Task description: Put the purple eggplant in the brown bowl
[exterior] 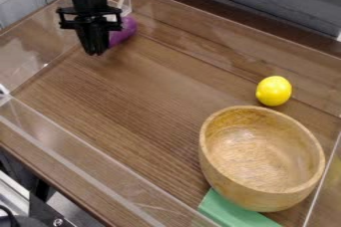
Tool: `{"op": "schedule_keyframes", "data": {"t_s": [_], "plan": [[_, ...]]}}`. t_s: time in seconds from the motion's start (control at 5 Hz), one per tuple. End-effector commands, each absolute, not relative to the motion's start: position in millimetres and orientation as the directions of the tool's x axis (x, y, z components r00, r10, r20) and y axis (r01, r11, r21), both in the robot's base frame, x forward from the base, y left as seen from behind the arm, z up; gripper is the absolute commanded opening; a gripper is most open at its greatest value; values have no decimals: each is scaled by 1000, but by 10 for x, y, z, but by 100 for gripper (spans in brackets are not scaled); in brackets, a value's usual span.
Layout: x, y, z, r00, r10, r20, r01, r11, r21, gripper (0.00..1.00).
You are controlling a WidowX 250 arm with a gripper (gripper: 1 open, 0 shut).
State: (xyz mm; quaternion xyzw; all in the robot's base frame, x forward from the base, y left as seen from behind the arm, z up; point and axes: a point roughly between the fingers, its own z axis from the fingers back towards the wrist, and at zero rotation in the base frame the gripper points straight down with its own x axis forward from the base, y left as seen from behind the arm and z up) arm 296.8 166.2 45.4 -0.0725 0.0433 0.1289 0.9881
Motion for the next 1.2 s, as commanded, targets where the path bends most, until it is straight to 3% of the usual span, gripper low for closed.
{"op": "schedule_keyframes", "data": {"t_s": [0.0, 1.0], "plan": [[3105, 1693, 638, 970, 238, -41, -241, 964, -111, 0], [3085, 1650, 648, 967, 250, -57, -255, 959, -120, 0]]}}
